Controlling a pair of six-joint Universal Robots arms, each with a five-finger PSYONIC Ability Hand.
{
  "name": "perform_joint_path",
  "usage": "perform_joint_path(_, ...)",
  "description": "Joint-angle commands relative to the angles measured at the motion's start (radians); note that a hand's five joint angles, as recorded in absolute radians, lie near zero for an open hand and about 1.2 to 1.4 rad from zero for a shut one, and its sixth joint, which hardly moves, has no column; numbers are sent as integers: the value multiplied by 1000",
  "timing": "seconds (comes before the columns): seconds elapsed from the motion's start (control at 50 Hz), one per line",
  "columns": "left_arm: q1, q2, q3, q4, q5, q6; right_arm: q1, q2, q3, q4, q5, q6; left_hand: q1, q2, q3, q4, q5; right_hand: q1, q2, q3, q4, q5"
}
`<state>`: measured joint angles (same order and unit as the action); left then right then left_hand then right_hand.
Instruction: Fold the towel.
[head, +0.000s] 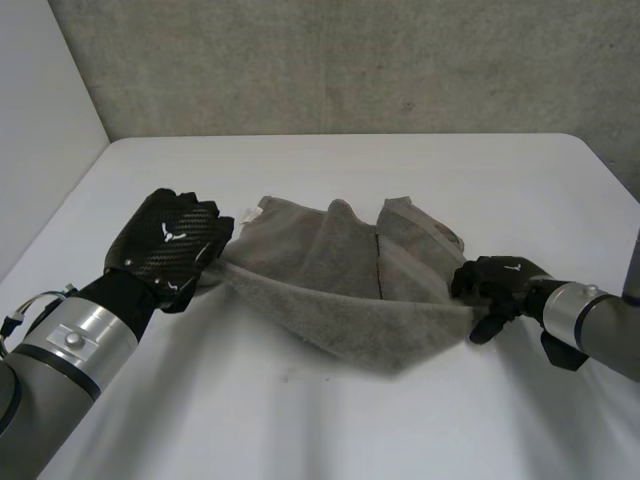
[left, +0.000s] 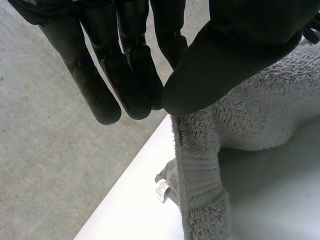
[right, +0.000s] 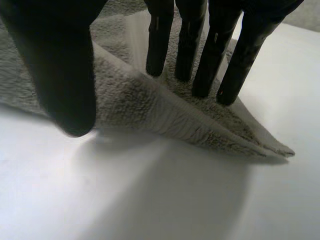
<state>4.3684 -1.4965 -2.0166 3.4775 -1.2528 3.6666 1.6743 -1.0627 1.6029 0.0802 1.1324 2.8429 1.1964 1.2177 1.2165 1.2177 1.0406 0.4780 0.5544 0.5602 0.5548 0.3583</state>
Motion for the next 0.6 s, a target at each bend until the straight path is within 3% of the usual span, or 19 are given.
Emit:
perform_joint_path(0.02,0,2,18,0,-2,0,16,63,-26,-103,13,21,200,179,180,179,181,758,681,676,681,703)
perform_joint_path(0.04,0,2,24,0,-2,0,16,67,-32,-105,15,21,200,179,180,179,181,917,840,834,840,862)
perform_joint_path(0.18,3,10,91,0,-2,0,12,-2,-75,-79,21,21,200,179,180,179,181,918,842,836,841,863)
perform_joint_path(0.28,13,36,191,-12,-5,0,12,-264,-122,-56,20,9,200,179,180,179,181,918,842,836,841,863)
perform_joint_path(0.34,14,47,288,-61,-13,-7,10,-327,-150,-25,18,6,200,179,180,179,181,918,842,836,841,863)
perform_joint_path(0.44,17,47,481,-198,-28,-13,-2,-503,-355,176,18,-36,200,179,180,179,181,918,842,836,841,863)
perform_joint_path(0.56,39,4,780,-445,-33,-11,-1,-502,-531,317,56,-155,200,179,180,179,181,918,842,836,841,863)
perform_joint_path(0.6,59,-78,918,-572,-33,1,11,-476,-618,374,117,-224,200,179,180,179,181,918,842,836,841,863)
